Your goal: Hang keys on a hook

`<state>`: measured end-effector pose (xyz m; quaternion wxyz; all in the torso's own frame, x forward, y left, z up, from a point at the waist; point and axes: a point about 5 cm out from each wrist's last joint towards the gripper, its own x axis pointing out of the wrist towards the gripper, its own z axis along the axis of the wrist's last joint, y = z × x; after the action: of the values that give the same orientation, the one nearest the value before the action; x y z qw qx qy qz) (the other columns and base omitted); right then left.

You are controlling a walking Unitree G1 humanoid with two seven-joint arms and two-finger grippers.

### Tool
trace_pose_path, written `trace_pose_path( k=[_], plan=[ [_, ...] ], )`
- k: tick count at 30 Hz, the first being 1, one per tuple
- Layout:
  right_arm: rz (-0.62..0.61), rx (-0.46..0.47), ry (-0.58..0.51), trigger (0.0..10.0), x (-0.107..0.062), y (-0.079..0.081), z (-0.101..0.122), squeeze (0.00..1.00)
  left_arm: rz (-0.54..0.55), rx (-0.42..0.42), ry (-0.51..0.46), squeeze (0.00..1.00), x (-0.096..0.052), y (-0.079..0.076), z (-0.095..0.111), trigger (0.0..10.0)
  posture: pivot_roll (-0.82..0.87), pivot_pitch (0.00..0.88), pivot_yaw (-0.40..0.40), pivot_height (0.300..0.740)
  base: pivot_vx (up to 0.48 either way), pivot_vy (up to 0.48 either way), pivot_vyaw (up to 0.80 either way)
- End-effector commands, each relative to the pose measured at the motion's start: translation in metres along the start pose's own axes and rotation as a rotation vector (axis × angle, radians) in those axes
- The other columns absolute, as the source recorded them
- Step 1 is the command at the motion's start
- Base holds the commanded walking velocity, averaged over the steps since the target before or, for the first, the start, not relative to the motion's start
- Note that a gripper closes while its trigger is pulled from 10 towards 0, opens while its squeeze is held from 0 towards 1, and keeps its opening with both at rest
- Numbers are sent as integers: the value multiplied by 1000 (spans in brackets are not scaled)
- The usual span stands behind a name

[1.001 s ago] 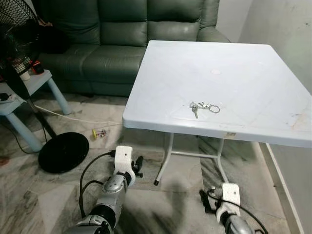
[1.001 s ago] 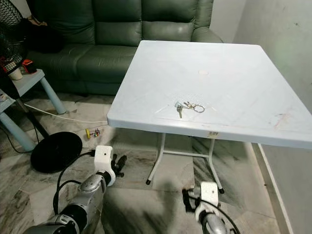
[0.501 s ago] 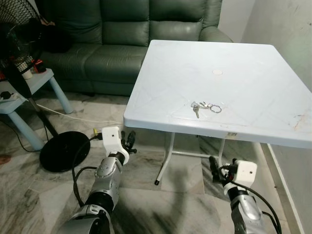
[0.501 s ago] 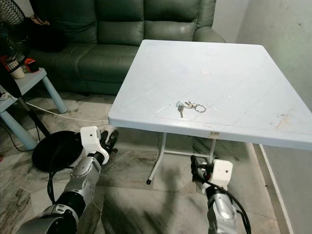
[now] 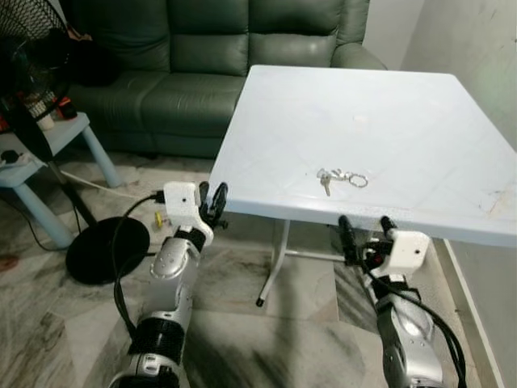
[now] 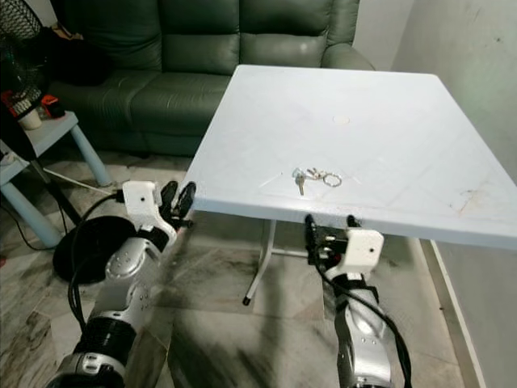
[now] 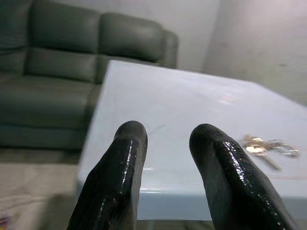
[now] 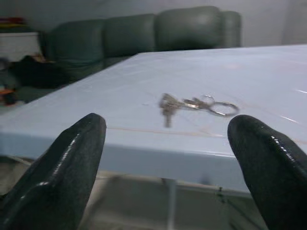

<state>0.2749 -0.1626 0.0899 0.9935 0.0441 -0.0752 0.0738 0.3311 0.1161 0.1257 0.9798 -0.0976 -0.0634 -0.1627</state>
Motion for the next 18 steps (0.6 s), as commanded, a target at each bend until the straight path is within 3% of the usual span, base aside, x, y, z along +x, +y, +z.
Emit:
trace_pose_path(
  k=[1, 10, 18],
  plan=[
    [49, -21, -18, 10000, 1, 8, 9, 0, -24, -10, 3, 0, -2, -3, 4, 10000, 63, 0, 11, 740, 0, 0, 0],
    [89, -48, 30, 10000, -15, 13, 14, 0, -45, -16, 30, 0, -26, -4, 6, 10000, 61, 0, 14, 740, 0, 0, 0],
    [95, -89, 43, 10000, -13, 10, 20, 0, 6, 3, 35, 0, -27, 9, 14, 10000, 64, 0, 10, 740, 0, 0, 0]
  ],
)
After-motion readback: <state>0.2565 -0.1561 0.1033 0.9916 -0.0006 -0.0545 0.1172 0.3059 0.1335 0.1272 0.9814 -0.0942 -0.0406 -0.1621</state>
